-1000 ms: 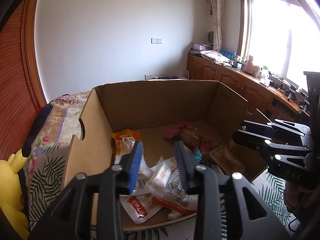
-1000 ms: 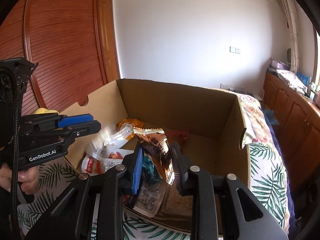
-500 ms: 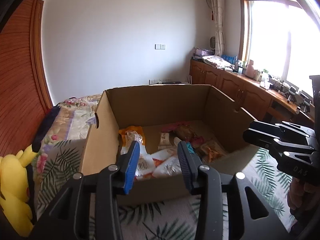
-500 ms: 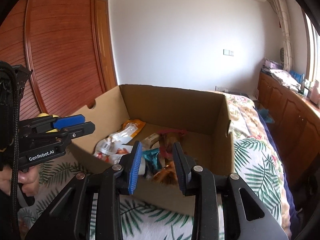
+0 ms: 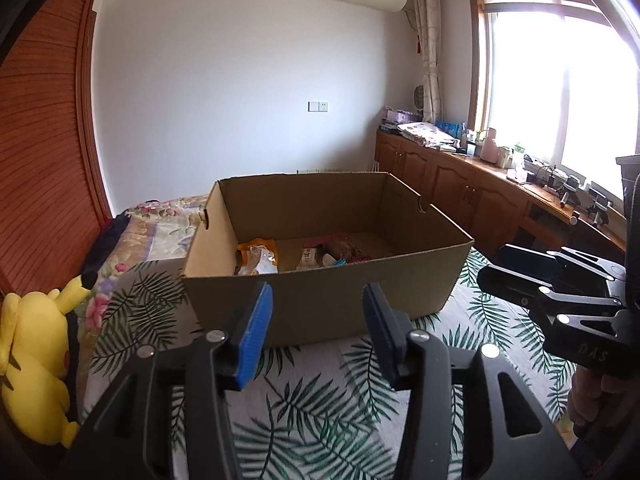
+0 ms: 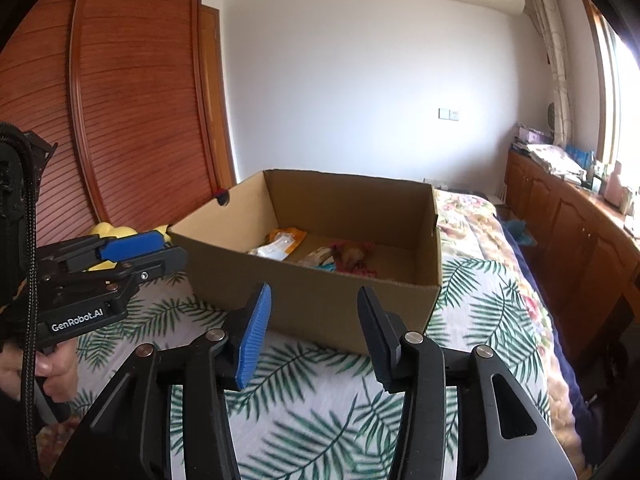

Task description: Organize snacks

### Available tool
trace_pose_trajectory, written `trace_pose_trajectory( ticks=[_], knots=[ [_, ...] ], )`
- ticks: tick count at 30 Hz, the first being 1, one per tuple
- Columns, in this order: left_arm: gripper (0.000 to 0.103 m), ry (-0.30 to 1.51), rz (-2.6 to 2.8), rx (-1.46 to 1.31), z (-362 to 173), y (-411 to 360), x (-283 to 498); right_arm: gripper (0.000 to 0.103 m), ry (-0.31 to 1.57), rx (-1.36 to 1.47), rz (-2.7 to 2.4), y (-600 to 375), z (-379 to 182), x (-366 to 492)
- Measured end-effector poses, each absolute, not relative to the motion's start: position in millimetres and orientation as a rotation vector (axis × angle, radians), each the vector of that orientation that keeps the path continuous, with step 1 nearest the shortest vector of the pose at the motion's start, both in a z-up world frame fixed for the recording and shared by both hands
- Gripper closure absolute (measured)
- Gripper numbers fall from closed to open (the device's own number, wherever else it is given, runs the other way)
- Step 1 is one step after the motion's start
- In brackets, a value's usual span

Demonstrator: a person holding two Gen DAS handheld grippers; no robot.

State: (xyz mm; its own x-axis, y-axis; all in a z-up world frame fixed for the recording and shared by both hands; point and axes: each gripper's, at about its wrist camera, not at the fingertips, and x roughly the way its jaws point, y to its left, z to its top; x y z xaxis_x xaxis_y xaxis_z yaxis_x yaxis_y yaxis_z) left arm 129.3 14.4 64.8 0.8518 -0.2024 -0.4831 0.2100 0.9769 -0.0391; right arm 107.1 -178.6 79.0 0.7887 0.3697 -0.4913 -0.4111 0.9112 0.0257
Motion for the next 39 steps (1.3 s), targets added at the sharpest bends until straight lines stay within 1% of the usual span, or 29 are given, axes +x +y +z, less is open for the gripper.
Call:
trace_pose_trajectory(
  ticks=[4,6,7,9,13,14,16,17,19,20,23,24,27,29,39],
  knots=[
    [0.05,0.497,-0.201,0.017,67.8,16.1,109.8,0.049,0.502,-0.072,0.406,-181.0,82.8,91.0],
    [0.044,0.487,-0.195,0.011,69.0,17.7,101.2,0.044,0.495,-0.073,0.393,-181.0,85.8,84.4],
    [0.042,0.482,-0.191,0.009,69.8,18.4,97.0,0.042,0.491,-0.072,0.387,-181.9,87.6,80.6],
    [0.034,0.466,-0.177,0.004,72.0,19.1,87.5,0.035,0.484,-0.068,0.381,-183.0,89.3,73.7],
    [0.033,0.441,-0.151,0.01,73.6,19.2,70.6,0.028,0.468,-0.072,0.365,-183.9,93.7,58.8],
    [0.032,0.437,-0.145,0.013,73.7,19.1,67.5,0.024,0.463,-0.075,0.361,-183.8,94.7,55.2],
    [0.03,0.427,-0.136,0.014,74.3,17.9,60.7,0.019,0.446,-0.078,0.353,-184.9,96.4,47.2],
    [0.026,0.425,-0.131,0.012,74.7,17.5,58.3,0.015,0.441,-0.082,0.349,-184.4,96.8,44.1],
    [0.025,0.418,-0.122,0.004,75.6,18.0,53.0,0.013,0.429,-0.091,0.339,-184.2,98.2,34.8],
    [0.023,0.414,-0.117,0.0,76.1,18.2,50.9,0.011,0.427,-0.091,0.336,-184.7,98.4,31.7],
    [0.016,0.397,-0.112,-0.001,78.2,19.4,43.0,0.006,0.42,-0.09,0.316,-187.8,99.8,24.0],
    [0.012,0.394,-0.11,-0.003,79.1,19.8,41.2,0.0,0.417,-0.084,0.31,-189.2,100.2,21.8],
    [0.005,0.399,-0.101,-0.009,80.5,20.9,36.4,0.0,0.415,-0.07,0.307,-192.5,101.7,15.3],
    [0.003,0.4,-0.054,0.019,79.5,18.9,33.2,0.0,0.423,-0.076,0.297,-191.4,101.4,13.2],
    [0.003,0.404,-0.017,0.039,62.9,11.8,15.2,0.0,0.41,-0.078,0.251,-193.8,95.5,0.8]
  ],
)
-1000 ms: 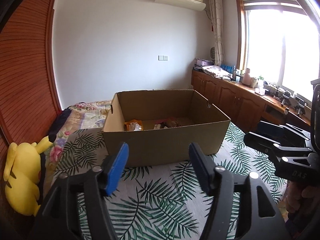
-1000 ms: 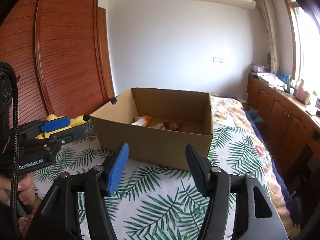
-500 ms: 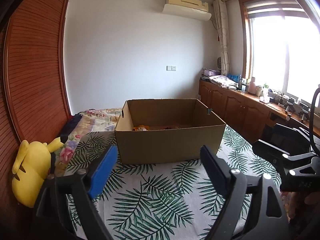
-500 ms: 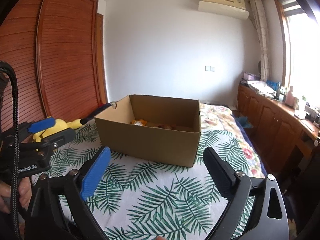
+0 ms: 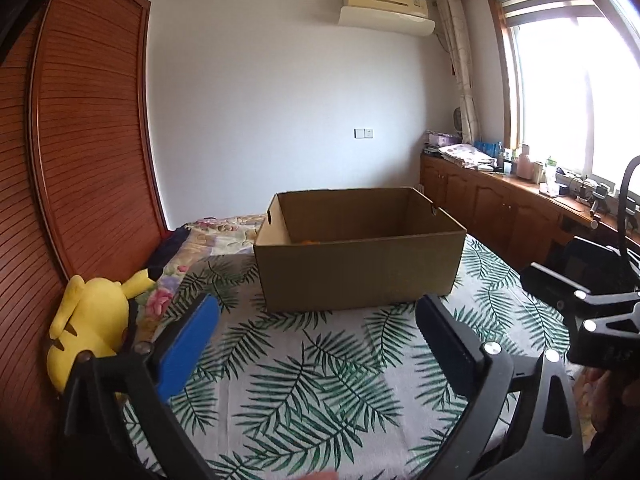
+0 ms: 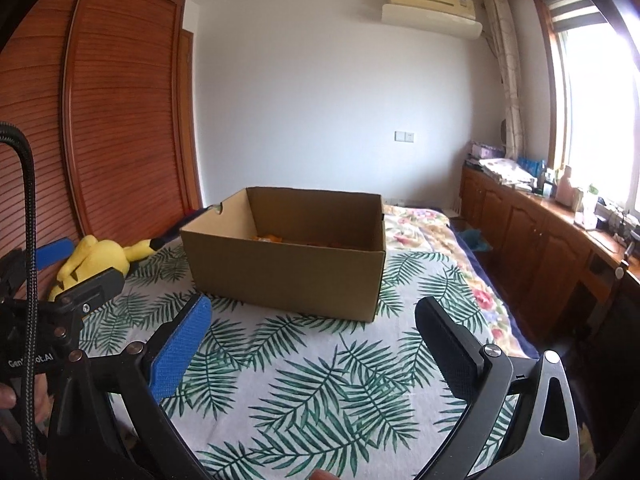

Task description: Organize snacks

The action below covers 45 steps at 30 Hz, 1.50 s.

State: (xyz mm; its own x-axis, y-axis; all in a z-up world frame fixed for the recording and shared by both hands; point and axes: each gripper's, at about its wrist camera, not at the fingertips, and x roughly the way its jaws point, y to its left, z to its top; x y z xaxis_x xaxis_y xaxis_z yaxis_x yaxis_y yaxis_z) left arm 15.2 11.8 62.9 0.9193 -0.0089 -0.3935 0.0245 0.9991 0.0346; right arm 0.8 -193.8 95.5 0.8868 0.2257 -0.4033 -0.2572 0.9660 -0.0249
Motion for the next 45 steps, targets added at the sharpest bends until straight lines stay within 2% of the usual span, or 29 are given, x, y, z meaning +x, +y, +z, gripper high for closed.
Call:
trace_pose_trajectory(
  ticks=[45],
  knots=[
    [0.003,0.434,-0.033,0.006,49.7,16.0,4.6,0.0,0.418,-0.048,0.201,-211.9,75.4,-12.5]
  ],
)
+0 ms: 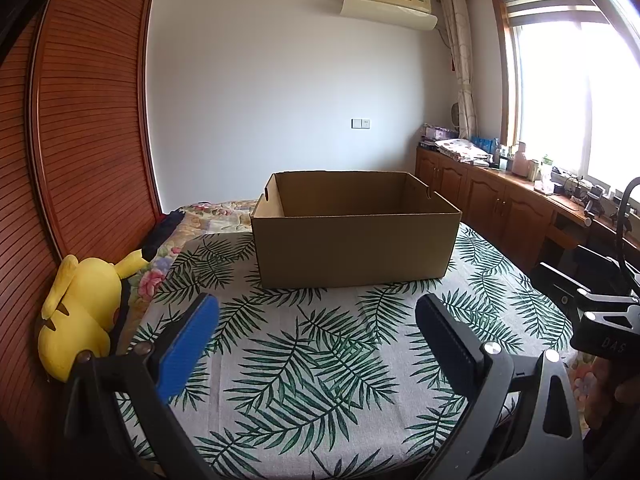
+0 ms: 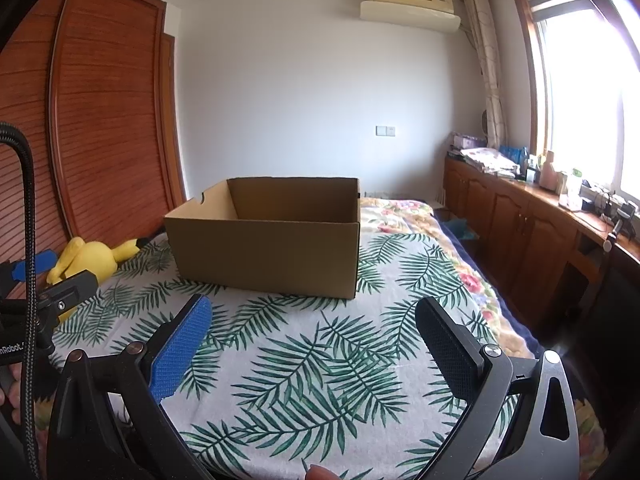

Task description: Organize snacks

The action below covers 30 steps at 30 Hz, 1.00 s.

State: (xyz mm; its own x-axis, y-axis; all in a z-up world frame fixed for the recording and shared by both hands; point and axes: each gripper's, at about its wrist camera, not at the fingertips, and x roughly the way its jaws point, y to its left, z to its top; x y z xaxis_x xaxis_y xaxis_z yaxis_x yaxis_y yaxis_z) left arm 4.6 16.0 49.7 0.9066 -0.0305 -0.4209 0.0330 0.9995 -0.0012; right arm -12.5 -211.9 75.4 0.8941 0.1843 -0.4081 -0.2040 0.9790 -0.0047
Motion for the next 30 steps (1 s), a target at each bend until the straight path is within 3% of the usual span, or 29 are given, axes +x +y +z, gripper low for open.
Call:
trace_pose_trajectory(
  ticks=[30],
  knots=[
    [0.003,0.424,-0.039,0.007,55.9,16.0,2.5,0.0,0.411,-0.044,0.197,-214.1,77.8,-13.4]
  ],
)
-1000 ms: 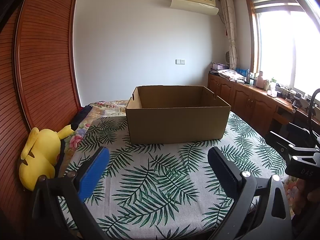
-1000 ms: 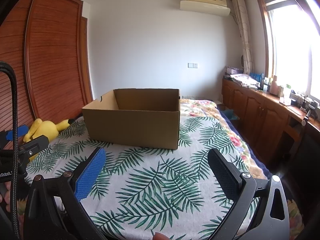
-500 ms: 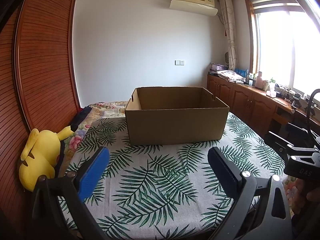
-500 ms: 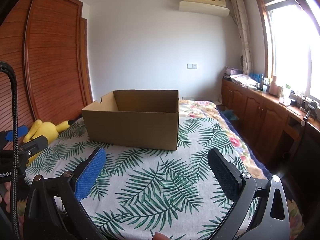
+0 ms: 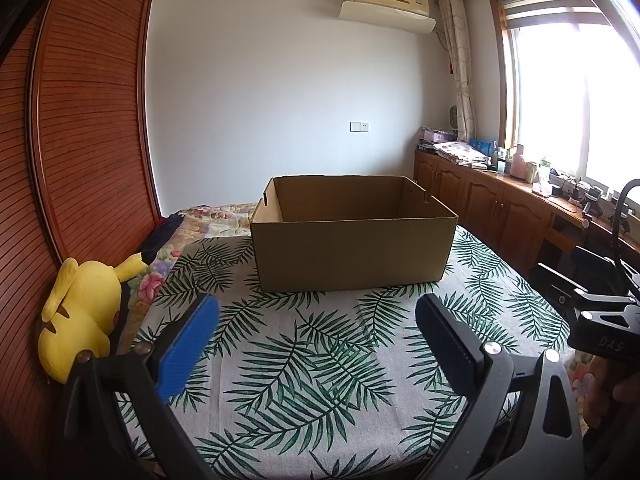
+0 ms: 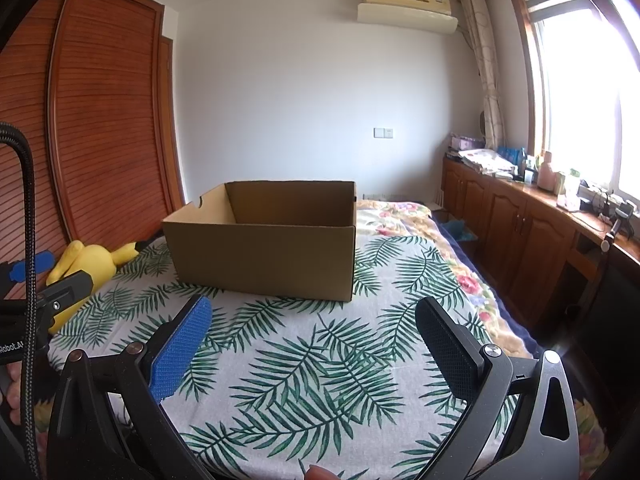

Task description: Organize snacks

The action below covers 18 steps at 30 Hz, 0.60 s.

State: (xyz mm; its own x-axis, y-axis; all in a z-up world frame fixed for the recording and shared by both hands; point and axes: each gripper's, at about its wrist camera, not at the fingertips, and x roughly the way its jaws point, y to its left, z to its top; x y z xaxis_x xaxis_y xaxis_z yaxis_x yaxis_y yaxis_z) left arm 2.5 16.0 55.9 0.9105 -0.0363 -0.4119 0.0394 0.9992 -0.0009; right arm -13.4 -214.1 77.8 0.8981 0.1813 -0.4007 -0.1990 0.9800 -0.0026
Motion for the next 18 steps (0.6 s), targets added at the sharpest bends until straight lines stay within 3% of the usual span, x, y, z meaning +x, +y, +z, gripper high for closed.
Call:
trace_pose_trajectory(
  ticks=[18],
  knots=[
    [0.003,0.418,-0.04,0.005,56.5,14.9,0.9,0.0,0.408,-0.04,0.191,-215.5,76.9,-13.7]
  ],
)
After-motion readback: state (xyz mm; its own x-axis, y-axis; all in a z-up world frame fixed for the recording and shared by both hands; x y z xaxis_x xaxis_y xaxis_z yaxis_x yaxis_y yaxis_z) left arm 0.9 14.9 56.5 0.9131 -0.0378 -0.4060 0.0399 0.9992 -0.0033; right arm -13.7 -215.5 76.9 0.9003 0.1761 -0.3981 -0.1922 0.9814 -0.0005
